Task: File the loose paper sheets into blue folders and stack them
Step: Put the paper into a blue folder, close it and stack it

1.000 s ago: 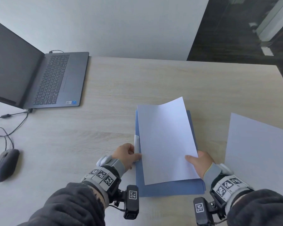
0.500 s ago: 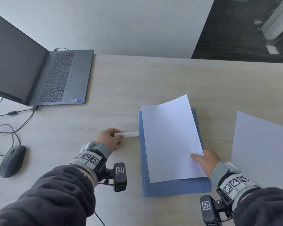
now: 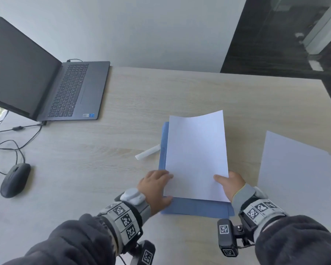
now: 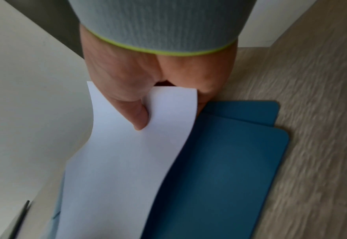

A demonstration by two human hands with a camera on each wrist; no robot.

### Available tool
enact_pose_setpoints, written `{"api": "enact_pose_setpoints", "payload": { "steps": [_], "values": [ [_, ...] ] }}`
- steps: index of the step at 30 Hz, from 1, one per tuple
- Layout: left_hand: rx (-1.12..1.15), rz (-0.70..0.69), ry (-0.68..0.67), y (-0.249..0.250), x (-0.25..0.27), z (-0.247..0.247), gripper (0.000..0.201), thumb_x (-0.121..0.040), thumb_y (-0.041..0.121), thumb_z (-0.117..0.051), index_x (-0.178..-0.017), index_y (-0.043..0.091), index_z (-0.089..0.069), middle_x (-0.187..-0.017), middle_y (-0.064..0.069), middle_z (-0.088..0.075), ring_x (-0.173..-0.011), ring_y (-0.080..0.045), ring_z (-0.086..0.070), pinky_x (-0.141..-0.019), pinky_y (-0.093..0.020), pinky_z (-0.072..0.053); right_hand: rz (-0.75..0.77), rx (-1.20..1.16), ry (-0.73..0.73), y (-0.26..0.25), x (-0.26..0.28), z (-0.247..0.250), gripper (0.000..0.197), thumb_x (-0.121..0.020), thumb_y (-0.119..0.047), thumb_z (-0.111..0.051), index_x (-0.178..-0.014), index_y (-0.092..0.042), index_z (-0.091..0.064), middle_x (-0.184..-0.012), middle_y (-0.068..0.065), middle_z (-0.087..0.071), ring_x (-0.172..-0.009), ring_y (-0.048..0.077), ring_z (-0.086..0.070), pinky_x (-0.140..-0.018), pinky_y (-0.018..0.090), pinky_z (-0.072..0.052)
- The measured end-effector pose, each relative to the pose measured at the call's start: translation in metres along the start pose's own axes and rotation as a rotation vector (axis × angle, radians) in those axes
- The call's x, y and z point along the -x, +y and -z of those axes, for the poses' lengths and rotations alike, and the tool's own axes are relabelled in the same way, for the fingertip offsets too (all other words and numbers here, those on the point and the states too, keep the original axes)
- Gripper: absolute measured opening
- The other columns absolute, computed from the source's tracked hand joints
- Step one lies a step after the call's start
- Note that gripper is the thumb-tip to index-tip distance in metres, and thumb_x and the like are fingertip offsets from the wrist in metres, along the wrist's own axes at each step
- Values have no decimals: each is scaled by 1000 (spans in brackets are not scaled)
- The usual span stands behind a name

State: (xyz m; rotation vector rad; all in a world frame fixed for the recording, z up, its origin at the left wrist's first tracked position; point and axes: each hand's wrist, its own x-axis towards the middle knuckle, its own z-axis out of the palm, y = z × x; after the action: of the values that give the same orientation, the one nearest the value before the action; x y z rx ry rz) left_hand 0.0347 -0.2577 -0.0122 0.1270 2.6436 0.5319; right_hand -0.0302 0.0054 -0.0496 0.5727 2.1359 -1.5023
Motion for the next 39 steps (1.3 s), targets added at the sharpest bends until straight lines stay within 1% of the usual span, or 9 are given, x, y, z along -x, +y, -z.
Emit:
{"api": "enact_pose_setpoints", "payload": {
  "steps": [5,11,13,15,20,25,30,34,39],
  "values": [
    [-174,35,-106,15,12,-24,112,-69,69,-65,-155,33,-3,-165,15,1,-152,-14,0,-119,-45,-22,-7,-56,60,4,10,27,8,-87,-10,-64,-93,-12,-69,-95,15,-70,-88,33,-66,-84,41,-53],
    [-293,74,-145,28,7,-22,107,-65,67,-68,-152,38,-13,-166,3,-1,-151,-24,-4,-118,-46,-22,-77,-212,237,16,23,85,9,-86,-8,-64,-92,-12,-69,-96,9,-67,-84,29,-59,-81,42,-50],
    [-304,73,-149,27,6,-18,101,-67,68,-67,-151,39,-18,-166,5,-5,-151,-23,-8,-118,-45,-22,-157,-269,284,20,25,100,4,-86,-13,-65,-89,-14,-68,-97,8,-66,-87,31,-57,-71,45,-55],
    [-253,85,-121,29,8,-18,92,-77,56,-63,-153,36,-17,-167,5,-10,-152,-21,-11,-119,-40,-23,-150,-268,345,24,28,116,9,-87,-14,-64,-95,-9,-63,-107,12,-66,-90,29,-54,-75,34,-45],
    [8,196,32,33,15,-20,88,-85,7,-49,-157,28,-4,-168,2,-4,-152,-22,-18,-118,-30,-26,-199,-335,404,28,32,139,17,-88,-16,-64,-103,-9,-58,-102,7,-55,-91,27,-48,-81,35,-37],
    [266,347,121,37,24,-21,75,-94,13,-44,-158,21,-7,-167,-3,-10,-150,-24,-24,-118,-31,-23,-158,-273,369,28,29,133,13,-88,-13,-64,-97,-5,-59,-98,9,-58,-87,28,-51,-79,35,-37],
    [498,479,156,33,32,-28,62,-101,23,-40,-157,31,-15,-152,-9,-46,-134,-31,-48,-100,-32,-37,-91,-111,177,27,24,105,8,-85,-9,-63,-91,-5,-68,-90,13,-68,-83,31,-62,-82,40,-50],
    [709,534,140,20,35,-31,58,-87,73,-37,-142,66,-21,-151,6,-47,-139,-20,-44,-109,-33,-33,-51,14,50,14,23,72,9,-85,-12,-59,-81,-14,-68,-78,7,-67,-76,29,-62,-77,37,-50],
    [830,572,185,23,40,-33,48,-102,47,-36,-149,35,-37,-145,-6,-53,-132,-27,-49,-96,-31,-35,-45,75,-56,11,11,29,30,-69,-30,-56,-90,-14,-69,-87,9,-73,-82,34,-68,-83,45,-56]
  ]
}}
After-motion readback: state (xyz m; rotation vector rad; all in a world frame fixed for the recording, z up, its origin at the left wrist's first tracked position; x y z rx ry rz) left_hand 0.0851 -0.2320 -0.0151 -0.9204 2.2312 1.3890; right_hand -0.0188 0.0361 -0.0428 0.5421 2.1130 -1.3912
